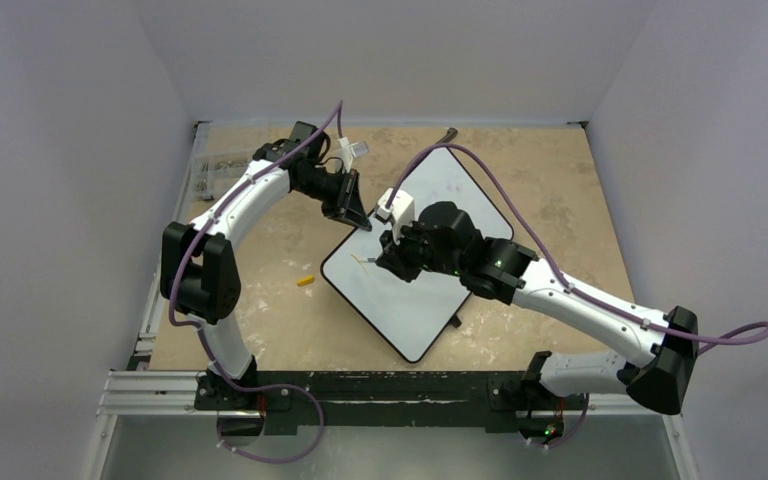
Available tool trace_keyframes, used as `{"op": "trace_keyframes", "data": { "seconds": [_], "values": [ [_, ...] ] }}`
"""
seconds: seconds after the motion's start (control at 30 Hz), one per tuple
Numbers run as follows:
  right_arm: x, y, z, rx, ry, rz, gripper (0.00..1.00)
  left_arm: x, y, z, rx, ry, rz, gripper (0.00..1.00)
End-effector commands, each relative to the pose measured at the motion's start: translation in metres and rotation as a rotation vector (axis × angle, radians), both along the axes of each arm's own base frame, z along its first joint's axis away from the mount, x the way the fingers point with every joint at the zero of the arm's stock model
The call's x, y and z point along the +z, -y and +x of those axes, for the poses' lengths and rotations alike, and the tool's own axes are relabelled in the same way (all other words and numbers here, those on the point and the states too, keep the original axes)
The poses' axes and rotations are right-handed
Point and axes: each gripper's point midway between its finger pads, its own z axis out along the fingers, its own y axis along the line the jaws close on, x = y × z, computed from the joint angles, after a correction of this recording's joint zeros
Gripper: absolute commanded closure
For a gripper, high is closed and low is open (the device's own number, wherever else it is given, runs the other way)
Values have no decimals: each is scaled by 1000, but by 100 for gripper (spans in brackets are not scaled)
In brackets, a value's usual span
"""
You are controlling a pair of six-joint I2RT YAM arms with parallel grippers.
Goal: Write a sentence on the whiteboard
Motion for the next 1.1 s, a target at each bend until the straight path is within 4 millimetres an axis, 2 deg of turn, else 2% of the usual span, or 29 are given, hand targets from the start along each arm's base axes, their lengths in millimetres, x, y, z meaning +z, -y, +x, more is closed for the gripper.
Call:
{"op": "trace_keyframes", "data": {
  "seconds": [0.0, 0.3, 0.5, 0.9, 1.07],
  "values": [
    [31, -18, 14, -14, 59, 86, 100, -2, -1, -2, 4, 43, 60, 100],
    [20, -29, 22, -18, 43, 59, 100, -2, 0, -3, 2, 41, 57, 100],
    [9, -28, 26, -37, 31, 30, 100, -2, 0, -3, 2, 40, 59, 100],
    [-13, -2, 42, -195, 31, -54, 100, -2, 1, -4, -2, 40, 57, 100],
    [-22, 4, 40, -207, 12, -78, 100, -2, 2, -5, -4, 39, 58, 100]
  ]
}}
